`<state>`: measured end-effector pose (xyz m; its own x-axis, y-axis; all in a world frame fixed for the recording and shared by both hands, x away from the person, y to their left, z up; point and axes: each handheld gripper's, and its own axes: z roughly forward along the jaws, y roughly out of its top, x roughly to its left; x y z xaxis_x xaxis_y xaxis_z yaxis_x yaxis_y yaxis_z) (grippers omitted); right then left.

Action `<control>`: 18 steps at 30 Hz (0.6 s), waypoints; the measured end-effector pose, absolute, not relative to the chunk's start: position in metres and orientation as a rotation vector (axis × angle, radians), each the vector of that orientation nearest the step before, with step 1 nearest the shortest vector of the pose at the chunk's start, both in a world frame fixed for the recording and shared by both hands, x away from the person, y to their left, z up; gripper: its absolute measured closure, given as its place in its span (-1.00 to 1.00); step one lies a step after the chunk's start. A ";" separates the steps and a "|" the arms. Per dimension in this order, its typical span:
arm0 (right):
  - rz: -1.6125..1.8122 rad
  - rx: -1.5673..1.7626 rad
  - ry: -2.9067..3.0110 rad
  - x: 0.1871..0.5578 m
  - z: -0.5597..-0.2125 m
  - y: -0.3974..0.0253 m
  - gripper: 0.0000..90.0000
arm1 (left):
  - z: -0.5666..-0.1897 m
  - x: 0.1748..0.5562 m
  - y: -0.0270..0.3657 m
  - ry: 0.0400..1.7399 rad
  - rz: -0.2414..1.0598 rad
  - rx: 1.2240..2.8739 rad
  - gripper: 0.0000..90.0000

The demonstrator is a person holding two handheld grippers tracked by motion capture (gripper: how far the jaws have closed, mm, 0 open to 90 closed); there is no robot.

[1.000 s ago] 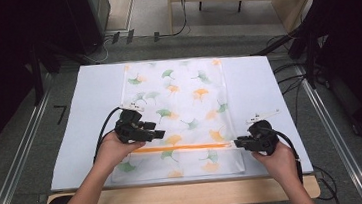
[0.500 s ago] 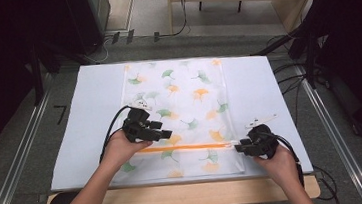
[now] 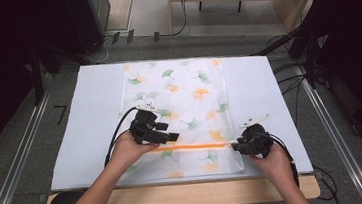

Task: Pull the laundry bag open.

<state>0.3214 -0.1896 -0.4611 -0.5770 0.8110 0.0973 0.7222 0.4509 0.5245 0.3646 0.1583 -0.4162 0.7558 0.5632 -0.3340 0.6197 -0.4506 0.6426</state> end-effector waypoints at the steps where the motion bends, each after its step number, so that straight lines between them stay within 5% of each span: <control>1: 0.786 1.343 2.527 0.321 -0.461 -0.188 0.49 | -0.416 0.364 0.157 0.879 -0.094 2.160 -0.28; 9: 0.793 1.334 2.517 0.320 -0.462 -0.185 0.76 | -0.416 0.359 0.143 0.840 -0.105 2.154 -0.29; 18: 0.887 1.425 2.578 0.330 -0.461 -0.194 0.89 | -0.422 0.352 0.126 0.758 -0.153 2.167 0.19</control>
<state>0.3299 -0.1936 -0.4613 -0.5691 0.7944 0.2125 0.7569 0.4050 0.5130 0.3522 0.1264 -0.4220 0.8117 0.4677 -0.3498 0.5666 -0.4857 0.6656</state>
